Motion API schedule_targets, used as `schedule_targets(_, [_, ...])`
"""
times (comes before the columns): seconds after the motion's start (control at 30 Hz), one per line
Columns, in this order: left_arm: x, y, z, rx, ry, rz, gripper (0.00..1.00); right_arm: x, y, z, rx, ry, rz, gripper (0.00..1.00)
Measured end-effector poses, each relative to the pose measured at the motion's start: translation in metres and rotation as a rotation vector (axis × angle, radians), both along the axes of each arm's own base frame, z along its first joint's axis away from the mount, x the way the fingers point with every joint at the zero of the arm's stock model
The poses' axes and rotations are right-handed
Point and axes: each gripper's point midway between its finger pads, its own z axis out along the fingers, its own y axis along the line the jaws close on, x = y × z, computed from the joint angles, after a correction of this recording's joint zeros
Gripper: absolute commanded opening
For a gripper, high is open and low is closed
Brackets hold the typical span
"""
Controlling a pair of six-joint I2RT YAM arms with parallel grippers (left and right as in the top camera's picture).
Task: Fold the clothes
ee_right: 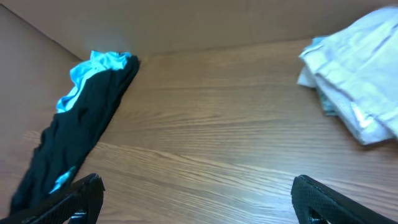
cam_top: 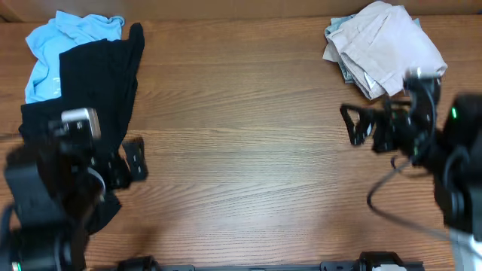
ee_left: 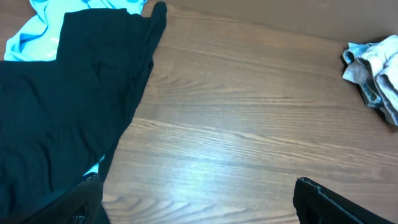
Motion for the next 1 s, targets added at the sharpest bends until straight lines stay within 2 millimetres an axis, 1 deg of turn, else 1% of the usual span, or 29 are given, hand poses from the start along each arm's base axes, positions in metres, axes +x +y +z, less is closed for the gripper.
schedule_targets(0.07, [0.012, 0.002, -0.004, -0.001, 0.026, 0.002, 1.0, 0.009, 0.005, -0.01, 0.024, 0.047, 0.022, 1.0])
schedule_targets(0.1, [0.014, 0.003, -0.006, -0.002, 0.035, 0.002, 1.0, 0.013, 0.008, -0.016, 0.037, 0.074, 0.035, 1.0])
schedule_targets(0.17, [0.03, 0.004, -0.017, -0.01, 0.072, 0.0, 1.0, 0.021, 0.013, -0.028, 0.064, 0.124, 0.062, 1.0])
schedule_targets(0.23, [0.041, 0.005, -0.027, -0.019, 0.108, -0.005, 1.0, 0.029, 0.017, -0.041, 0.086, 0.177, 0.082, 1.0])
schedule_targets(0.4, [0.056, 0.006, -0.051, -0.033, 0.198, -0.014, 1.0, 0.042, 0.022, -0.071, 0.112, 0.293, 0.098, 1.0])
schedule_targets(0.53, [0.063, 0.022, -0.068, 0.0, 0.259, 0.031, 1.0, 0.047, 0.022, -0.083, 0.115, 0.331, 0.098, 0.99])
schedule_targets(0.67, [0.069, 0.055, -0.09, 0.026, 0.343, 0.132, 1.0, 0.049, 0.018, -0.085, 0.097, 0.333, 0.081, 0.99])
schedule_targets(0.73, [0.07, 0.077, -0.103, 0.025, 0.388, 0.196, 1.0, 0.048, 0.016, -0.088, 0.084, 0.34, 0.067, 0.99])
schedule_targets(0.83, [0.07, 0.116, -0.123, 0.005, 0.442, 0.312, 1.0, 0.049, 0.012, -0.09, 0.068, 0.341, 0.049, 0.99])
schedule_targets(0.87, [0.07, 0.133, -0.131, -0.007, 0.456, 0.362, 1.0, 0.05, 0.011, -0.09, 0.062, 0.341, 0.045, 0.99])
schedule_targets(1.0, [0.071, 0.185, -0.153, -0.043, 0.465, 0.506, 0.98, 0.051, 0.009, -0.091, 0.051, 0.341, 0.033, 0.99])
